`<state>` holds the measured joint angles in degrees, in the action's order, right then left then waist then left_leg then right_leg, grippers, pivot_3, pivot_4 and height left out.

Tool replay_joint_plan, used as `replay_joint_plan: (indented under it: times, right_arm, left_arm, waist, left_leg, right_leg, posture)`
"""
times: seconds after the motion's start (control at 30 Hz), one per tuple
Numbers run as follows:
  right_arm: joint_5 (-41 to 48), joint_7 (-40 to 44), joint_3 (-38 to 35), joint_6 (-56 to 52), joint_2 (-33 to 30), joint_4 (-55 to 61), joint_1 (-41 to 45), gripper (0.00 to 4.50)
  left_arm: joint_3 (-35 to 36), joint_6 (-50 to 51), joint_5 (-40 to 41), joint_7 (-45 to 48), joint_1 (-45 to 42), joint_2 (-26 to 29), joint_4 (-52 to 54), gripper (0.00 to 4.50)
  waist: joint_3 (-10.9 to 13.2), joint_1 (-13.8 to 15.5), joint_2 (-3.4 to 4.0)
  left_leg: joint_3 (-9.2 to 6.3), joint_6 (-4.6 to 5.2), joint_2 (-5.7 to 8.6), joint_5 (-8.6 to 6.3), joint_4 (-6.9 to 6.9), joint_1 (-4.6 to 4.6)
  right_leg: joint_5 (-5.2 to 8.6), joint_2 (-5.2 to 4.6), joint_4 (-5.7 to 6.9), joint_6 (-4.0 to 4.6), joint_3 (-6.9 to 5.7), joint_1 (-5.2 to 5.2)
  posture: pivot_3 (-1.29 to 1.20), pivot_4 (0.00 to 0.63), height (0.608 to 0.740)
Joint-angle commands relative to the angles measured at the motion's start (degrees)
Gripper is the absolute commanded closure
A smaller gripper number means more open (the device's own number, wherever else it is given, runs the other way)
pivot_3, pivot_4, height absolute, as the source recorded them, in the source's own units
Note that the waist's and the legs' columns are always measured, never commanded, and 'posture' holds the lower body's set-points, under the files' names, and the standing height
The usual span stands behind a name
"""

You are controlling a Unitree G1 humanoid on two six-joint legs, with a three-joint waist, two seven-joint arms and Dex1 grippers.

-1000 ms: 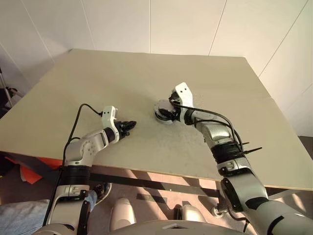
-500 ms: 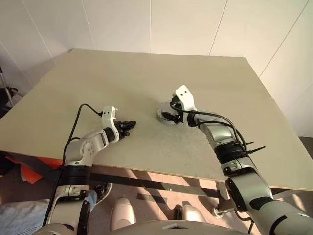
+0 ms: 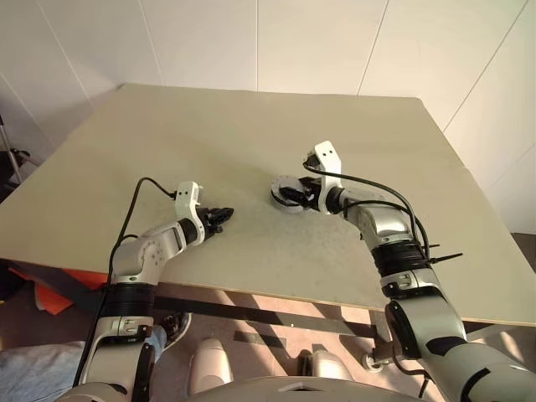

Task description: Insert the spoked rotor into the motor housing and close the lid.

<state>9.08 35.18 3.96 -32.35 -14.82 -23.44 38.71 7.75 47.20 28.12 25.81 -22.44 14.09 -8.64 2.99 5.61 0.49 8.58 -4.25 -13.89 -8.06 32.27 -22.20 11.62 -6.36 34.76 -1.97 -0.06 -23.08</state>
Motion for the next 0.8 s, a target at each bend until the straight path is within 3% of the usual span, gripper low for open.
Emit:
replay_joint_plan:
  times: [0.03,0.8]
  right_arm:
    - [-1.81,0.06,1.41,3.29,-0.98,1.66,0.8,1.33]
    - [-3.21,-2.57,1.93,5.69,0.13,-2.48,1.22,1.33]
  left_arm:
    - [0.22,-1.19,-0.05,0.51,-0.43,0.39,0.96,2.87]
    - [-0.01,-1.22,-0.5,0.65,-0.47,0.54,0.91,2.87]
  waist:
    - [0.0,0.01,0.0]
    - [0.0,-0.05,-0.01]
  left_leg:
    - [0.0,0.0,0.0,0.0,0.0,0.0]
    - [0.0,0.0,0.0,0.0,0.06,0.11]
  right_leg:
    - [0.0,0.0,0.0,0.0,0.0,0.0]
    - [0.0,-0.01,0.06,0.0,0.01,0.09]
  posture:
    - [0.0,0.0,0.74]
    - [0.0,0.0,0.74]
